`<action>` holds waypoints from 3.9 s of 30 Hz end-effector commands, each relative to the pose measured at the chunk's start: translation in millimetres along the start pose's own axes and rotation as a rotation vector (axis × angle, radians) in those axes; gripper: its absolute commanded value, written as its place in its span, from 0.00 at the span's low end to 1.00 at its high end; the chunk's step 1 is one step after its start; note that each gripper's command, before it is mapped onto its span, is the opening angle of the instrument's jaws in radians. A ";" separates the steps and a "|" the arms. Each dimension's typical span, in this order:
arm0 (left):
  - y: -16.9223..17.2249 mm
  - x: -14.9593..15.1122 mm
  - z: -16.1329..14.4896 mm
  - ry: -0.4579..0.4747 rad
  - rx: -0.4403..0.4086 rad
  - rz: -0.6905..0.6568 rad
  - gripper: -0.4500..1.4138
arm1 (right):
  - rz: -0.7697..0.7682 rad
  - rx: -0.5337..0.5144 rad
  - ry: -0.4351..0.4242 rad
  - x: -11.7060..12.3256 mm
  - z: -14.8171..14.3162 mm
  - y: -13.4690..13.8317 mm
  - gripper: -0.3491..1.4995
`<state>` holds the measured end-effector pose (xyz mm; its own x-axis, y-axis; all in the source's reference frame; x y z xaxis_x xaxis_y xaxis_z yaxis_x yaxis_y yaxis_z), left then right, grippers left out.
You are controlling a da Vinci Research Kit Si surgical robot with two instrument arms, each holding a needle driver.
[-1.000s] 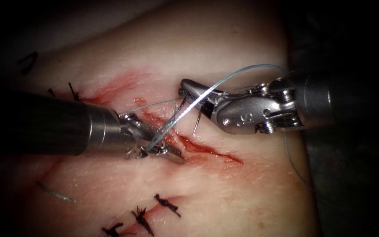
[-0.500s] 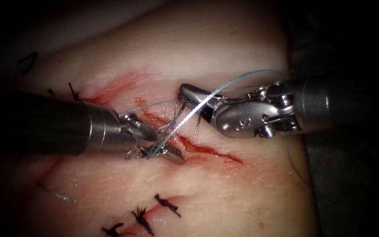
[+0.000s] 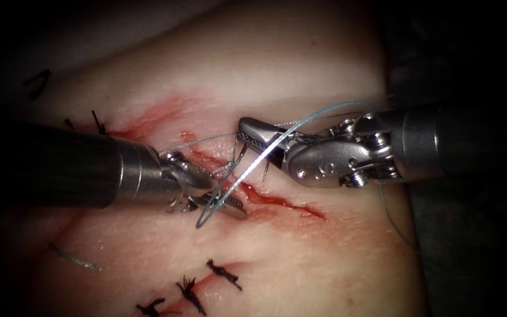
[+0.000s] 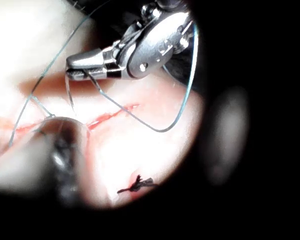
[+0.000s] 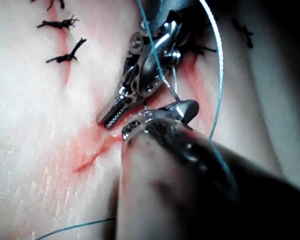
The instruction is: Wound Closure
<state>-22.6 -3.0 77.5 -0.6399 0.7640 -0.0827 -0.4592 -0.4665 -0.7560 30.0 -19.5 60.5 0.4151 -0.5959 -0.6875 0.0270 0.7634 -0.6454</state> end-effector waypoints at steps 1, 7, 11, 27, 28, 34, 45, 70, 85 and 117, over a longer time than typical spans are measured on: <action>-0.1 0.0 0.8 -0.001 -0.001 0.000 0.32 | -0.001 -0.002 0.003 0.3 0.8 -0.3 0.00; 0.0 0.0 0.8 -0.001 -0.001 0.000 0.32 | -0.004 0.009 -0.001 0.3 0.9 -0.6 0.00; 0.0 0.0 0.8 -0.001 -0.001 0.000 0.32 | -0.006 0.010 0.000 0.3 0.9 -0.8 0.00; 0.0 0.0 0.8 -0.001 -0.001 0.000 0.32 | -0.029 0.074 -0.013 0.4 1.0 -2.9 0.00; 0.0 0.0 0.8 -0.001 -0.001 0.000 0.32 | -0.025 0.074 -0.012 0.5 1.0 -3.1 0.00; 0.0 0.0 0.8 -0.001 -0.001 0.000 0.32 | 0.004 0.082 -0.012 0.7 1.1 -3.2 0.00; 0.1 -0.1 0.9 -0.005 0.004 0.001 0.33 | 0.172 -0.002 -0.045 -0.1 0.8 -1.5 0.00; -0.1 -0.9 1.7 -0.062 0.083 0.023 0.31 | 0.557 -0.143 -0.103 -1.8 0.3 -0.6 0.00; -0.1 -0.7 1.5 -0.064 0.080 0.023 0.32 | 0.814 -0.142 -0.131 -2.2 0.0 -2.5 0.00; 0.3 0.8 -4.9 0.032 -0.187 0.744 0.48 | 1.746 0.003 -0.028 -4.7 -0.3 -5.8 0.00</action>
<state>-19.8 0.1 73.3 -0.7095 0.2845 -0.6447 0.2144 -0.7844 -0.5821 26.6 -20.8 67.2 -0.0360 0.8654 -0.4998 -0.4304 0.4379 0.7893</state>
